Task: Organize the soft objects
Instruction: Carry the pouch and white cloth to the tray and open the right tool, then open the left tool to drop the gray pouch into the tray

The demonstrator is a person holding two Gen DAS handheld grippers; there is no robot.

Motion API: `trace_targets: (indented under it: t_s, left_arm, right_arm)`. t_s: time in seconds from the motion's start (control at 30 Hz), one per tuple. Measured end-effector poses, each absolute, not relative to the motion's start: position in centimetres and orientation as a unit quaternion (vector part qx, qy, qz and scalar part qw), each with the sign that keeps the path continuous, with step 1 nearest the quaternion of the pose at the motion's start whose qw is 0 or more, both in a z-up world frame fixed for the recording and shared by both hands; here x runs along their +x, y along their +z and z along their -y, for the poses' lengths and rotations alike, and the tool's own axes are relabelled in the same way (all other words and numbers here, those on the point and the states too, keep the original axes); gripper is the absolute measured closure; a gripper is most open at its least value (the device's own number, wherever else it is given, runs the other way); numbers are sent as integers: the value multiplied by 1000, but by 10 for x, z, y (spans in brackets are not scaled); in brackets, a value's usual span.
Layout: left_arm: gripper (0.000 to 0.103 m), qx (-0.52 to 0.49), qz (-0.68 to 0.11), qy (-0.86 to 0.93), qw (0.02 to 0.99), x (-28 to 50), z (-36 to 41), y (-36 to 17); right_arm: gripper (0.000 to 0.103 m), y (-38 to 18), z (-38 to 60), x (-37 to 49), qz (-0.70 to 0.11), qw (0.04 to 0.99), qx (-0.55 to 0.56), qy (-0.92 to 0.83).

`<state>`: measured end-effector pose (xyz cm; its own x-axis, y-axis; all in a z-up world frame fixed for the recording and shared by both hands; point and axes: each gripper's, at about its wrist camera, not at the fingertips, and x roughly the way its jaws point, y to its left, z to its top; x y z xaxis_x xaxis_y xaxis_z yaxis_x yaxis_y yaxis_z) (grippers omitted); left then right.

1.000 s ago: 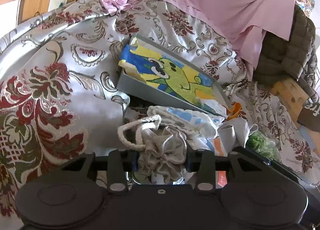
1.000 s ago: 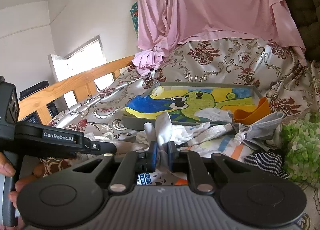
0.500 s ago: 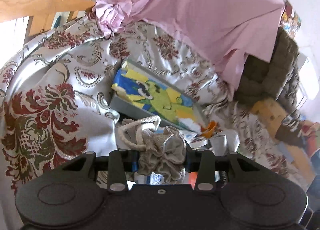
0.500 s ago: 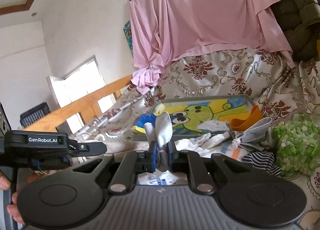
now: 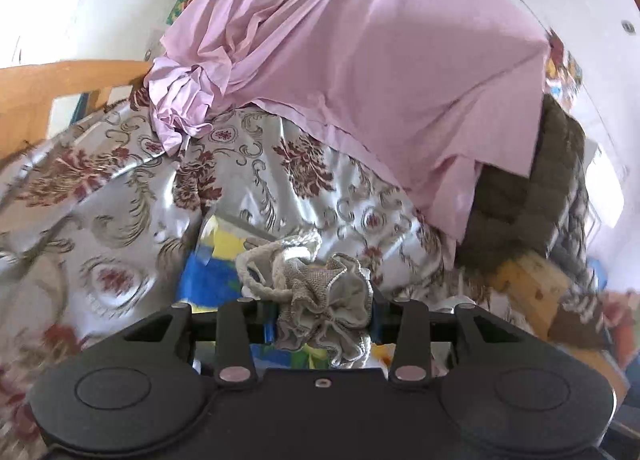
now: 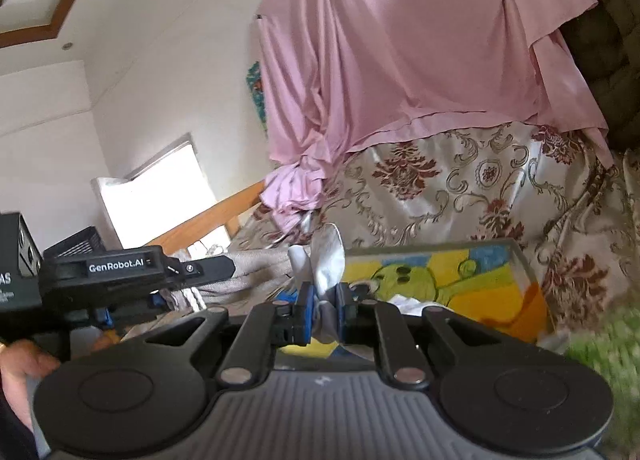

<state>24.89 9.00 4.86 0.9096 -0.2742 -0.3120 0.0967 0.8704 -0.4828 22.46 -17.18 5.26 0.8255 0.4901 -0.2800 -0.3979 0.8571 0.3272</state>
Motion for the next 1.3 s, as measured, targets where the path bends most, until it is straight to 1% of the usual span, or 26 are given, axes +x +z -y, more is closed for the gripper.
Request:
trace_targets:
  t_s: [0.17, 0.37, 0.6, 0.77, 0.9, 0.97, 1.07, 1.13, 1.17, 1.23, 1.3]
  left_arm:
    - [61, -254, -188, -106, 943, 305, -104, 26]
    - [61, -242, -243, -83, 936, 351, -122, -9]
    - [60, -199, -277, -101, 934, 363, -117, -24]
    - [60, -176, -305, -110, 930, 366, -109, -35]
    - [58, -171, -319, -114, 925, 367, -107, -37]
    - [56, -170, -325, -114, 923, 367, -106, -38]
    - [46, -177, -325, -113, 922, 365, -106, -38]
    - [31, -177, -319, -107, 925, 362, -103, -34]
    - [29, -173, -315, -105, 927, 360, -102, -32]
    - [25, -163, -308, -102, 932, 357, -98, -27]
    - [20, -160, -298, -94, 937, 351, -96, -21]
  right_arm:
    - [90, 40, 159, 284, -204, 943, 153, 213]
    - [90, 6, 141, 342, -252, 934, 184, 174]
    - [90, -16, 120, 378, -322, 922, 171, 128]
    - [89, -21, 116, 385, -345, 915, 171, 122]
    - [83, -22, 118, 387, -353, 912, 171, 120]
    - [80, -21, 120, 388, -358, 910, 173, 120]
    - [78, -20, 122, 385, -361, 911, 164, 111]
    - [76, -15, 125, 380, -355, 915, 158, 107]
    - [74, -13, 128, 377, -350, 918, 155, 107]
    - [60, -5, 134, 370, -339, 923, 150, 105]
    - [53, 3, 142, 360, -324, 929, 145, 104]
